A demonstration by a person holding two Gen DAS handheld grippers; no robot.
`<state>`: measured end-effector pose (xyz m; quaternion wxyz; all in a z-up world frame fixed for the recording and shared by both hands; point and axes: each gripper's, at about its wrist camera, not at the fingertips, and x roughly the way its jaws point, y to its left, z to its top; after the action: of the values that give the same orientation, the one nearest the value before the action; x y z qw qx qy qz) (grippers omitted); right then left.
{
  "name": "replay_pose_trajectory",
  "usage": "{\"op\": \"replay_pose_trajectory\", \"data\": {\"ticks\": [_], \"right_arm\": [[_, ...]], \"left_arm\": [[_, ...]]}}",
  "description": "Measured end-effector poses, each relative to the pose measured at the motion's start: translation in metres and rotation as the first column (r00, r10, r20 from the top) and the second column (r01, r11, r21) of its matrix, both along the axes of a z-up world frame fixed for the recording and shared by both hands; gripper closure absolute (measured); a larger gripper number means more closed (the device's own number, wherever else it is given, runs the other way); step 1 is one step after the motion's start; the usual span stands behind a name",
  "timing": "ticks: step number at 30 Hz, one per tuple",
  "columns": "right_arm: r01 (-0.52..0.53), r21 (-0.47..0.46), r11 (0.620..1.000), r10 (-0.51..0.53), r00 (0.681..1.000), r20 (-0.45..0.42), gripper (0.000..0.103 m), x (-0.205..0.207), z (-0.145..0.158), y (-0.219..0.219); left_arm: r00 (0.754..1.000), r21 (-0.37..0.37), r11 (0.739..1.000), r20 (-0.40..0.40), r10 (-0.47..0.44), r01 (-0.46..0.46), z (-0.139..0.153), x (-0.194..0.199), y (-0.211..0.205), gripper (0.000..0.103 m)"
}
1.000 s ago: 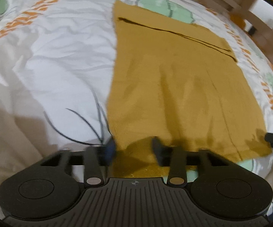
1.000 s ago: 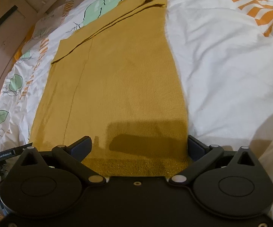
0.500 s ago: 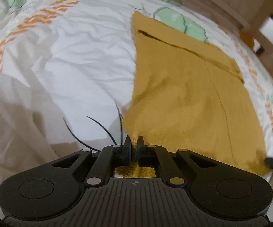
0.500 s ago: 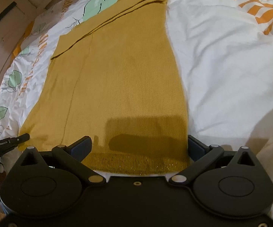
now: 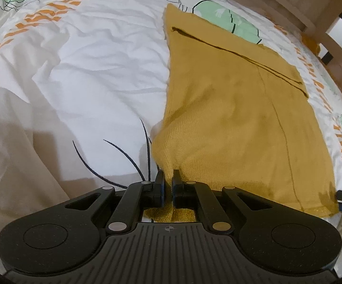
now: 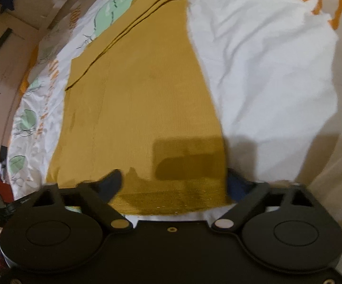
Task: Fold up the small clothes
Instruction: 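Grasp the sweater hem with the left gripper while the right gripper grasps it too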
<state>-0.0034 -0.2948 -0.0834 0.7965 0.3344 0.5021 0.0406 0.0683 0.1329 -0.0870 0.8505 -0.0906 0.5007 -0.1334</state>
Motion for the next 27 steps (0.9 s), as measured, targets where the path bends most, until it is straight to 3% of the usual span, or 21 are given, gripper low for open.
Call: {"op": "replay_pose_trajectory", "data": {"ticks": [2,5,7,9,10,17,27], "right_arm": [[0.003,-0.029,1.0,-0.004,1.0,-0.008,0.063,-0.001,0.001,0.0],[-0.01,-0.012,1.0,0.01,1.0,-0.005,0.08,-0.003,0.0,-0.001],[-0.02,-0.02,1.0,0.02,1.0,0.01,0.082,-0.003,0.002,0.001],[-0.026,-0.042,0.999,0.027,0.999,0.026,0.083,-0.003,0.006,0.004],[-0.025,-0.044,0.999,0.026,0.999,0.039,0.084,-0.004,0.008,0.004],[0.014,0.015,1.0,-0.016,0.98,0.199,0.086,-0.015,0.033,-0.009],[0.044,0.066,0.997,-0.064,0.936,0.345,0.086,0.005,0.06,-0.018]], "left_arm": [[1.0,0.001,1.0,-0.004,-0.003,0.003,-0.001,0.001,-0.001,0.097],[1.0,0.0,1.0,-0.009,-0.007,0.007,-0.002,0.003,-0.002,0.093],[1.0,-0.024,1.0,-0.012,-0.02,0.02,-0.002,0.003,-0.002,0.084],[1.0,-0.029,0.999,-0.004,-0.02,0.02,0.0,0.001,-0.001,0.088],[1.0,-0.04,0.999,0.006,-0.021,0.021,0.002,-0.001,-0.001,0.098],[0.996,-0.156,0.988,0.09,0.029,-0.014,0.022,-0.008,0.008,0.098],[0.983,-0.24,0.971,0.172,0.059,-0.016,0.056,0.013,0.004,0.098]]}}
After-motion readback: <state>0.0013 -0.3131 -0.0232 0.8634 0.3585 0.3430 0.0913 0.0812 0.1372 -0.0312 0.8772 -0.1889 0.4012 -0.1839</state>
